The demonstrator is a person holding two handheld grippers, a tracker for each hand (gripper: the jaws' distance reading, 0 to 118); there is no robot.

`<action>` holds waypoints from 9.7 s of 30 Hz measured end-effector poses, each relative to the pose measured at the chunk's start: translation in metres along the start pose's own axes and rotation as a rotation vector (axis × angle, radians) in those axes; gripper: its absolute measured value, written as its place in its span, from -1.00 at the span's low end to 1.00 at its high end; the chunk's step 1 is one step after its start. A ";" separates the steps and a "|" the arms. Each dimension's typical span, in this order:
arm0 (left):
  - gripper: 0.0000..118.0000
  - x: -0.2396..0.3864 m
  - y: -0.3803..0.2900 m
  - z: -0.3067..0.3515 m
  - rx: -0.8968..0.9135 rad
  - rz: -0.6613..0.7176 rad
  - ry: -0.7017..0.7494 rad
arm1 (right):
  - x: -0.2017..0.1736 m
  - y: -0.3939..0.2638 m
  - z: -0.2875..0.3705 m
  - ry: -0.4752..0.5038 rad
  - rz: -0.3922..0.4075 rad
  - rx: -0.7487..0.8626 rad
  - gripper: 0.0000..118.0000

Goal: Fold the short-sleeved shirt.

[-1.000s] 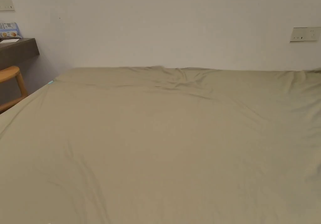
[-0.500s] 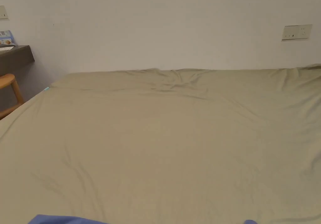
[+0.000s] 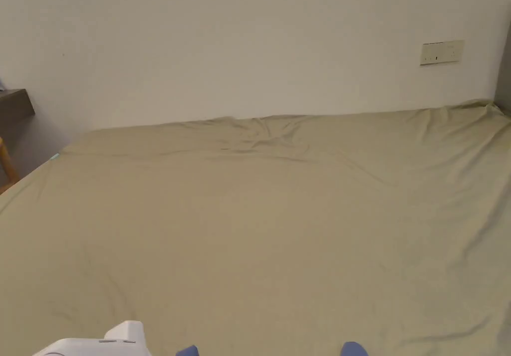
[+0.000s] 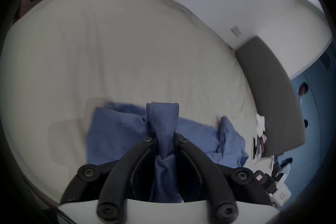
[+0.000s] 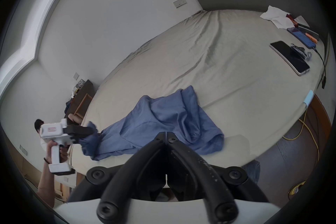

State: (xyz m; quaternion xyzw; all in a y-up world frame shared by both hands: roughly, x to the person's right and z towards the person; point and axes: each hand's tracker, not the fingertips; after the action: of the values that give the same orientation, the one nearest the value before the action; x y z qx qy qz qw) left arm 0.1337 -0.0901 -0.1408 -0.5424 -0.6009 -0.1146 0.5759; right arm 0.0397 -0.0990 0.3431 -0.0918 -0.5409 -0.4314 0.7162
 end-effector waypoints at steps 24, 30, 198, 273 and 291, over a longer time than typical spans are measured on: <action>-0.98 0.012 -0.029 0.001 0.044 -0.180 0.191 | 0.022 -0.012 0.001 -0.072 -0.054 -0.017 -0.97; -0.98 0.037 -0.057 -0.037 -0.037 -0.166 0.065 | 0.022 -0.009 0.003 -0.069 -0.057 -0.023 -0.97; 0.83 -0.071 -0.043 -0.032 0.164 0.192 -0.330 | -0.079 -0.015 -0.199 0.411 0.171 -0.338 -0.97; -1.00 -0.007 -0.049 0.222 0.852 -0.396 0.577 | -0.112 0.053 -0.034 0.085 0.364 0.325 -0.97; -1.00 0.084 -0.140 0.120 0.991 -0.414 0.344 | -0.081 0.018 0.051 -0.043 0.615 0.684 -0.97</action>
State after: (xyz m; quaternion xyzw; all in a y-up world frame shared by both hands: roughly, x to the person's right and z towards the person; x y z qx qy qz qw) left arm -0.0232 -0.0089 -0.0418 -0.0515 -0.5741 -0.0163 0.8170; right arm 0.0139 -0.0153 0.2998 -0.0151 -0.6145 0.0066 0.7887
